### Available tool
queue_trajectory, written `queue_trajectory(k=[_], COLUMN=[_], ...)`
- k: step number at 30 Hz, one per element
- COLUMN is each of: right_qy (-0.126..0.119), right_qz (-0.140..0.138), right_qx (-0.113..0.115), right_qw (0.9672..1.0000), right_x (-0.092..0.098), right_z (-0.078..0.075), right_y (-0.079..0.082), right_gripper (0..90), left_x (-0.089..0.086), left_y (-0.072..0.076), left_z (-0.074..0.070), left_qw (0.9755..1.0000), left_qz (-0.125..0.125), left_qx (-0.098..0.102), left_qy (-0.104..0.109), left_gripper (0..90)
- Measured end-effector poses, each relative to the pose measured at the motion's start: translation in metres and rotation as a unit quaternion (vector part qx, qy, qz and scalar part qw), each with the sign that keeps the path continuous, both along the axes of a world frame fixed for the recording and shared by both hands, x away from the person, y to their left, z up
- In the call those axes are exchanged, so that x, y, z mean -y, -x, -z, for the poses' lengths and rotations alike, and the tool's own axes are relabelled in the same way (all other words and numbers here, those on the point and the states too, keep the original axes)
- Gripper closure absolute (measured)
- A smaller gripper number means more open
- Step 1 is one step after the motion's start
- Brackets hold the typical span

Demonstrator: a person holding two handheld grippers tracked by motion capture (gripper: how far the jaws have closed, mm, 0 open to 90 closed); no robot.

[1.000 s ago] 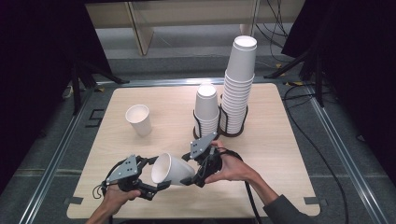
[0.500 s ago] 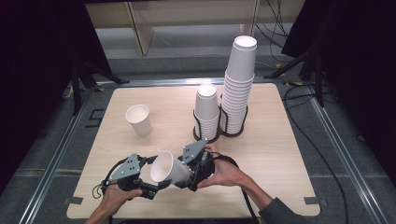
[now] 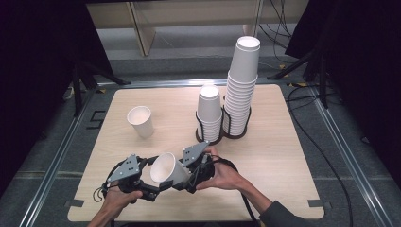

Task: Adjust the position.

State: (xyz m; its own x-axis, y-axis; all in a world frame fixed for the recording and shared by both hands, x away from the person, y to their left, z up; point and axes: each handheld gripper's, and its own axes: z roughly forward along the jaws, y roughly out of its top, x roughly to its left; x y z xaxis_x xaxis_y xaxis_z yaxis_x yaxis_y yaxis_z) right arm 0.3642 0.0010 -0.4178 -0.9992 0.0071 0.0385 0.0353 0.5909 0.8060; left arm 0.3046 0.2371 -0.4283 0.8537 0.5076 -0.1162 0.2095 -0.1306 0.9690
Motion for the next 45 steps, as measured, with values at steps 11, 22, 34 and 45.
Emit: queue_trajectory(k=[11, 22, 34, 45], right_qy=[-0.046, -0.079, -0.072, -0.073], right_qz=[0.066, 0.093, 0.072, 0.054], right_qx=[0.0, 0.023, 0.01, -0.012], right_qw=[0.9968, 0.9923, 0.9947, 0.9958], right_x=[0.023, 0.022, 0.008, -0.004], right_z=[-0.013, -0.015, -0.002, 0.01], right_y=[-0.012, -0.013, -0.006, 0.0], right_gripper=[21.5, 21.3, 21.3, 21.2], left_x=[-0.009, -0.008, -0.002, -0.003], left_y=[-0.003, -0.001, 0.0, 0.0], left_z=[0.003, 0.003, 0.004, 0.004], left_qw=[0.9981, 0.9958, 0.9968, 0.9962], left_qz=[-0.04, -0.06, -0.051, -0.051], left_qx=[-0.013, -0.027, -0.017, -0.017], left_qy=[0.045, 0.064, 0.06, 0.069], left_gripper=[13.5, 14.2, 13.0, 6.4])
